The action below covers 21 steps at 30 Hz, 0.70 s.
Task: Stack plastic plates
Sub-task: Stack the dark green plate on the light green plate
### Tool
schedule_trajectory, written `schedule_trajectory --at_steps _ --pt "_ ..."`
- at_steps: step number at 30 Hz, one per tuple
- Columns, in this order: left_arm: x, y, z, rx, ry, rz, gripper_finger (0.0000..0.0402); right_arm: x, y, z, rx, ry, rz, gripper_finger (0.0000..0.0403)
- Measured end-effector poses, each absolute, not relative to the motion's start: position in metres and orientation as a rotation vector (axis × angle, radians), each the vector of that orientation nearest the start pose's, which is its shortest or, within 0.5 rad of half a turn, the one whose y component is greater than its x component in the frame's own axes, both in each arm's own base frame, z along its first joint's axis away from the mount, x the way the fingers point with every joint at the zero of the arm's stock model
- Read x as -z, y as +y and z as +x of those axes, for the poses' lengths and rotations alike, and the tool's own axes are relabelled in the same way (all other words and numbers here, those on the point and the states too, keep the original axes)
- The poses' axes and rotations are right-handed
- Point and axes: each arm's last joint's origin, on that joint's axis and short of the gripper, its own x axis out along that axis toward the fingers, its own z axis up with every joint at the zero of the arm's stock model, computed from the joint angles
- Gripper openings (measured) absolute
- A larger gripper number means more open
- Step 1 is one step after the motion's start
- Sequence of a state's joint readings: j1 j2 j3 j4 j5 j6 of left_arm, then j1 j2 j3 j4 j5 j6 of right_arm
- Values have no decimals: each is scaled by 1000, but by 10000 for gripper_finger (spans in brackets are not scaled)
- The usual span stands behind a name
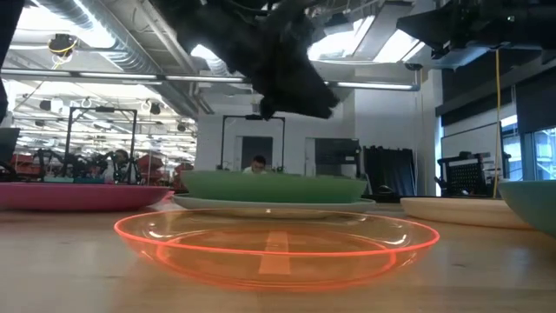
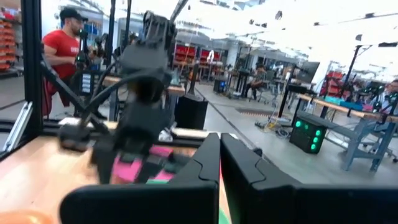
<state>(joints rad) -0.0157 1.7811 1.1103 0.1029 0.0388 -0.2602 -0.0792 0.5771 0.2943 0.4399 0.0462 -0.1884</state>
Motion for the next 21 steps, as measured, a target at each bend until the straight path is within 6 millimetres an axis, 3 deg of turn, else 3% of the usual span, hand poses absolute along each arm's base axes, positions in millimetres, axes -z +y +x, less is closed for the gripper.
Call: schedule_trajectory --at_steps 3,9,13,21 --pt "-195 -17 395 12 554 -267 118 -252 -13 150 140 -151 -189 7" --pt "-198 -35 421 30 573 -280 118 -246 -15 157 193 -105 -211 7" --pt "-201 -47 443 52 590 -257 118 -252 -16 156 212 -167 -232 7" --pt "-194 -64 483 83 614 -222 118 -253 -10 157 175 -178 -224 7"
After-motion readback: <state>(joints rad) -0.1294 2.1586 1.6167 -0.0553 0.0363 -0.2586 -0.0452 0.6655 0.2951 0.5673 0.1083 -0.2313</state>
